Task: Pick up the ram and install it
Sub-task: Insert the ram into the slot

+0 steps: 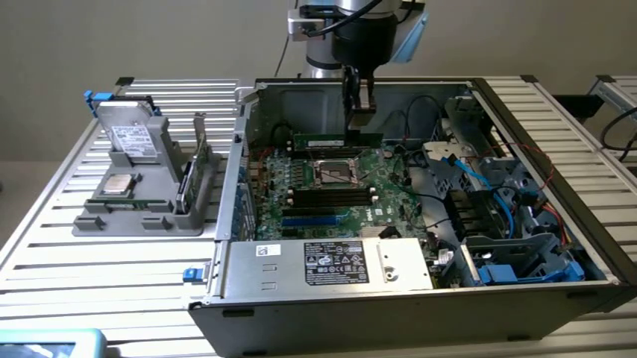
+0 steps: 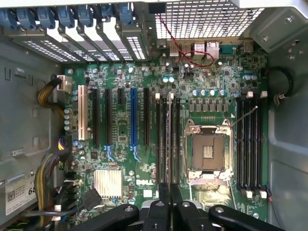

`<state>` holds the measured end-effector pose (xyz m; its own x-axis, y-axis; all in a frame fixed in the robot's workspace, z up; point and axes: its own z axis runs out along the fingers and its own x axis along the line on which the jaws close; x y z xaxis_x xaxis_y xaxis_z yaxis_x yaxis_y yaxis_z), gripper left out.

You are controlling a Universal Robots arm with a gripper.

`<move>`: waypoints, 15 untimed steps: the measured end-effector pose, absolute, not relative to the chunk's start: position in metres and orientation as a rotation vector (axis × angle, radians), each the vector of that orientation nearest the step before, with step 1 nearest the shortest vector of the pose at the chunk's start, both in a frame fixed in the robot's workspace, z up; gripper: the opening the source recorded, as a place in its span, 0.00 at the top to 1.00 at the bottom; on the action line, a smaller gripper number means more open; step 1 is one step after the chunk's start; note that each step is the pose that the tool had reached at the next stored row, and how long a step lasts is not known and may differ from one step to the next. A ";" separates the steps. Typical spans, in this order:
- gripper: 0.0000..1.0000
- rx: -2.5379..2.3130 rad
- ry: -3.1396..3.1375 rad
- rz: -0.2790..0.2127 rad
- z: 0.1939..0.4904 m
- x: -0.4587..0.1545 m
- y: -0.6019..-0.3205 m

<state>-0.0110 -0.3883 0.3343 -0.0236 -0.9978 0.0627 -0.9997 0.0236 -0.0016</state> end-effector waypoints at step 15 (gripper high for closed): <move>0.88 2.156 -2.238 0.033 0.316 -0.010 -0.389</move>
<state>-0.0101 -0.3887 0.3157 -0.0369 -0.9986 0.0389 -0.9993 0.0373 0.0079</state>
